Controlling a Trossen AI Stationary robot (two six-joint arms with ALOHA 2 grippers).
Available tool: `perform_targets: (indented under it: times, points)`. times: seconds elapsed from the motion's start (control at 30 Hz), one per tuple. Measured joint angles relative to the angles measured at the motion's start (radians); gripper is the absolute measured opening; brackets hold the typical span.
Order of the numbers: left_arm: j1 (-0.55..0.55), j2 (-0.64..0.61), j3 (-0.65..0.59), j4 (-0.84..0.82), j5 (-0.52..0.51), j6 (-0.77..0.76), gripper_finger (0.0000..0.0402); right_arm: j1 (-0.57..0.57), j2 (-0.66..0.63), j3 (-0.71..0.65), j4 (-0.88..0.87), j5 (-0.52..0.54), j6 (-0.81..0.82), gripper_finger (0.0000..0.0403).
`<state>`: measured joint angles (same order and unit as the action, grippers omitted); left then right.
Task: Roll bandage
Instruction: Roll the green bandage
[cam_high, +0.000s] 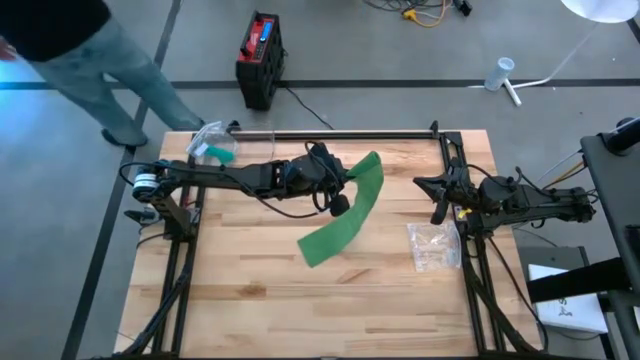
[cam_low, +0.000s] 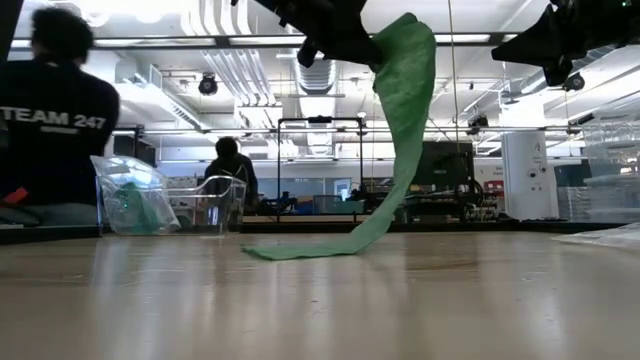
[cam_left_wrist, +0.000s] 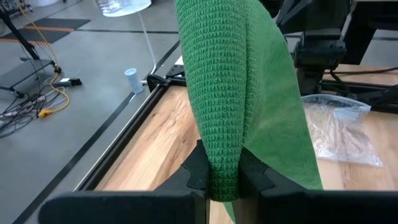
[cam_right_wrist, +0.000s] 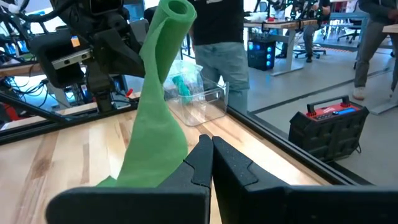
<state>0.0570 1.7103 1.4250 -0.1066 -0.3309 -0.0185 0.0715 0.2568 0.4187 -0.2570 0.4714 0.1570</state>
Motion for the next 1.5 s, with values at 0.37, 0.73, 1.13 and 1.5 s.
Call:
perform_targets:
  times: [0.37, 0.73, 1.13, 1.5]
  points:
    - [0.004, 0.0, -0.001, -0.025, 0.0, -0.02, 0.0023, 0.0, 0.0, 0.0, 0.0, 0.0, 0.0, 0.0002]
    - [0.004, 0.0, -0.002, -0.024, 0.0, -0.024, 0.0023, 0.0, 0.0, 0.0, 0.0, 0.0, 0.0, 0.0002]
    - [0.004, 0.0, -0.002, -0.025, 0.0, -0.025, 0.0023, 0.0, 0.0, 0.0, 0.0, 0.0, 0.0, 0.0002]
    - [0.004, 0.0, -0.002, -0.028, 0.0, -0.046, 0.0023, 0.0, 0.0, 0.0, 0.0, 0.0, 0.0, 0.0002]
